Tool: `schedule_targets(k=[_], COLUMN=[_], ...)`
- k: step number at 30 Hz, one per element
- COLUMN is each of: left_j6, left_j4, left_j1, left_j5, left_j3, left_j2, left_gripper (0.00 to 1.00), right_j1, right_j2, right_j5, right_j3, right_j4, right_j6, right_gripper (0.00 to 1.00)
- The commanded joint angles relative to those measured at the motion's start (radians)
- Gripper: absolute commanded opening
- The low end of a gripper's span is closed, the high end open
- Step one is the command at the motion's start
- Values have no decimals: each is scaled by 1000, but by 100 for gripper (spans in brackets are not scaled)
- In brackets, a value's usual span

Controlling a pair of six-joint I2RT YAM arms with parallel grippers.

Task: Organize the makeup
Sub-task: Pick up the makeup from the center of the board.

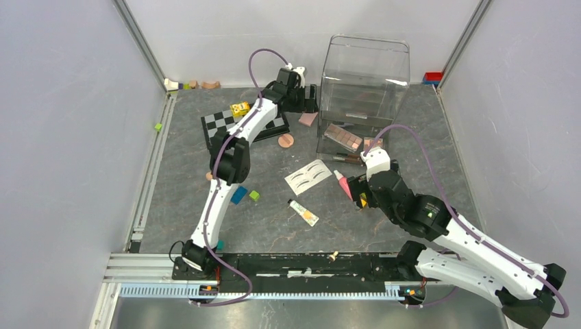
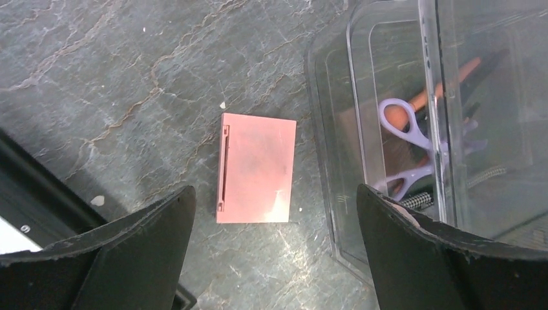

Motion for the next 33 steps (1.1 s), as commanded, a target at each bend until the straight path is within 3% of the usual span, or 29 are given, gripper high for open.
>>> schedule_targets(k=[1,17,26,33], left_j6=[13,-40,-42,-11], left_j4=[60,-87,-160,-242], left_j1=[-14,-31,-45,-69], left_j5=[-2,-149,-227,-267], left_j3=[70,167,189,203], left_j2=[48,153,168,194], left_gripper=[100,99,86,82], right_j1=[-3,-4,-4,-4], right_j2=[10,24,23,21], right_j5=[4,-10,-15,-24], right_j3=[27,-3,-14,-24], right_j4=[16,39,46,53], right_j6=[-8,-30,-39,-38], right_gripper=[98,98,98,98])
